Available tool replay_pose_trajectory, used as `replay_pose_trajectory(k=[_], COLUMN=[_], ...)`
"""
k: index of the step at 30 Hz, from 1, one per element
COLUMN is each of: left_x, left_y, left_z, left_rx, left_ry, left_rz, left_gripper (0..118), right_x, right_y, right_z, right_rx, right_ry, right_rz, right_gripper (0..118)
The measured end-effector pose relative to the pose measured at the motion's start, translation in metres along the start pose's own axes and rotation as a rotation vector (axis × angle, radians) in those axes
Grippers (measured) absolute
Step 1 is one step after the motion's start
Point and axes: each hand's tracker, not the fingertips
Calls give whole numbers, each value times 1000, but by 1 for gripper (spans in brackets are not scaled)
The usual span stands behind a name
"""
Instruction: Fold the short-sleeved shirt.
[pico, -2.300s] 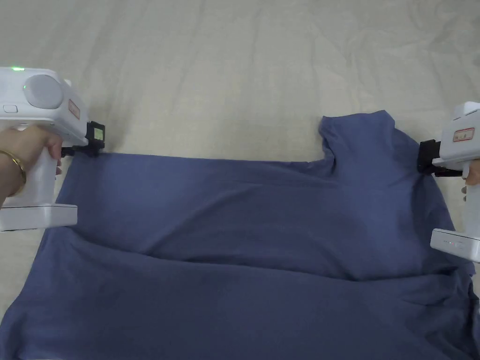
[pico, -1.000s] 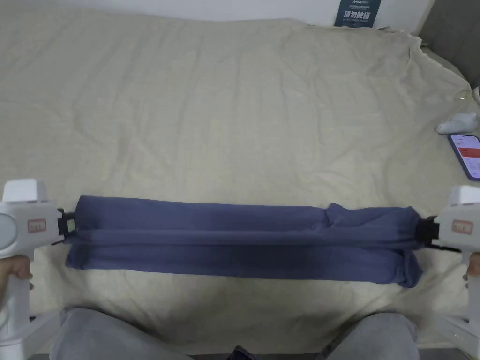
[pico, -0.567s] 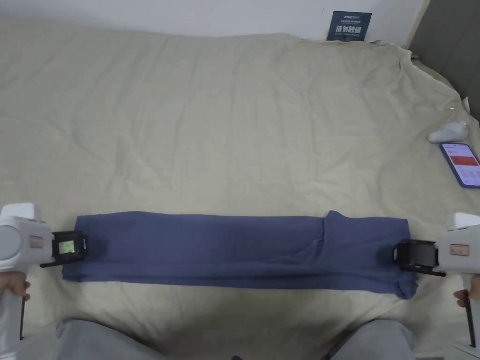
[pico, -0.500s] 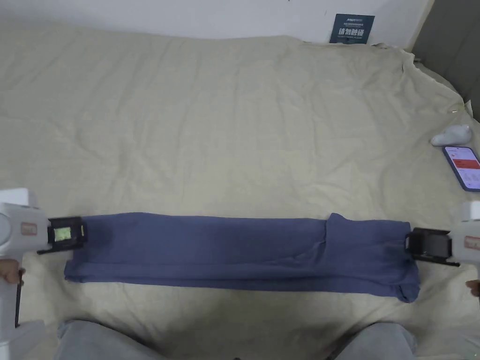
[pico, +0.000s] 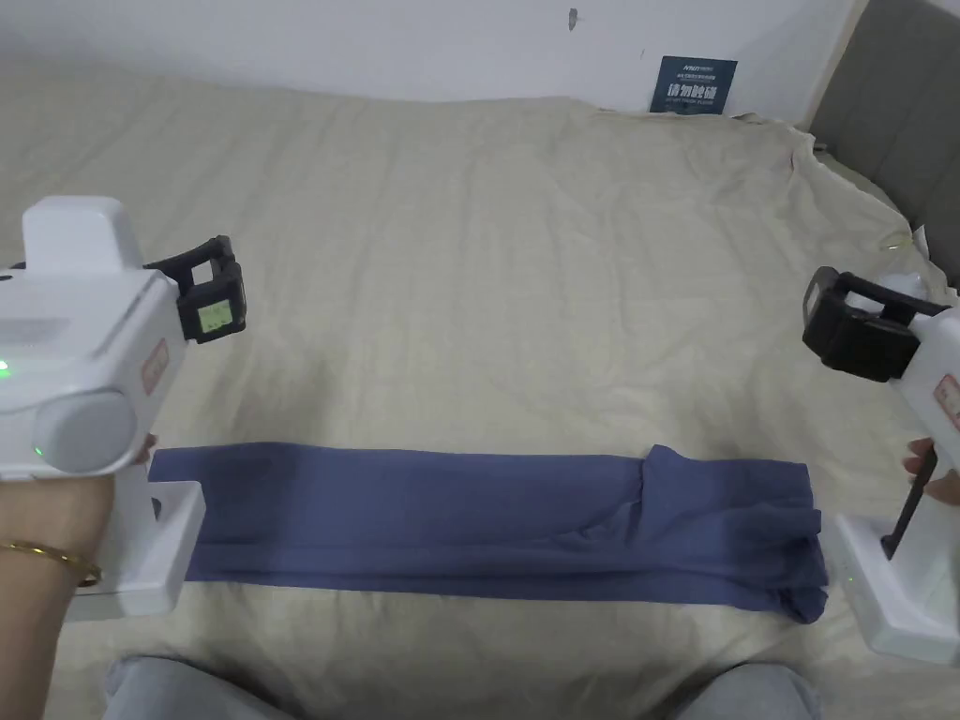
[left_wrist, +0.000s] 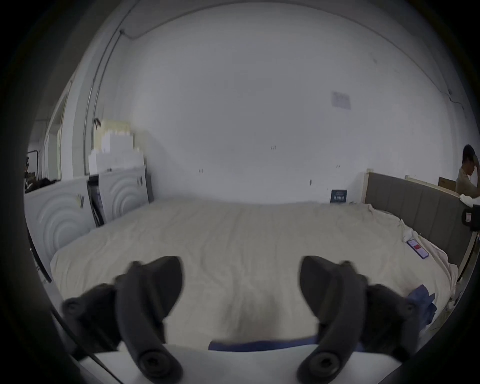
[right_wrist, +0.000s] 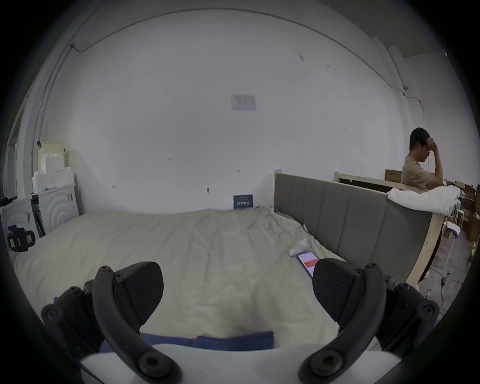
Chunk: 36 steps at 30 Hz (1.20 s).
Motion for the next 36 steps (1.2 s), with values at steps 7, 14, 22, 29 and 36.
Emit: replay_pose_trajectory(k=[7,14,22,29,36], left_x=[7,7,-26,-106,-160], left_y=[-22,-26,-18,-31,-89], left_z=[2,4,-15,-61,-85], left_rx=[11,-27,-123,-461,-719], left_ry=[-54,-76,-160,-367,-472], left_rz=[-44,-28,169,376,610], left_gripper=[0,0,0,87,118], right_x=[-11,-13,-15,-16,-26], right_y=[-17,-22,-17,-17,-21], right_z=[6,5,4,0,-8], right_rx=[28,1,-4,-21,-53], right_ry=[36,70,81,86,87], right_rz=[-25,-48,-24,-26,7], right_gripper=[8,0,0,0,0])
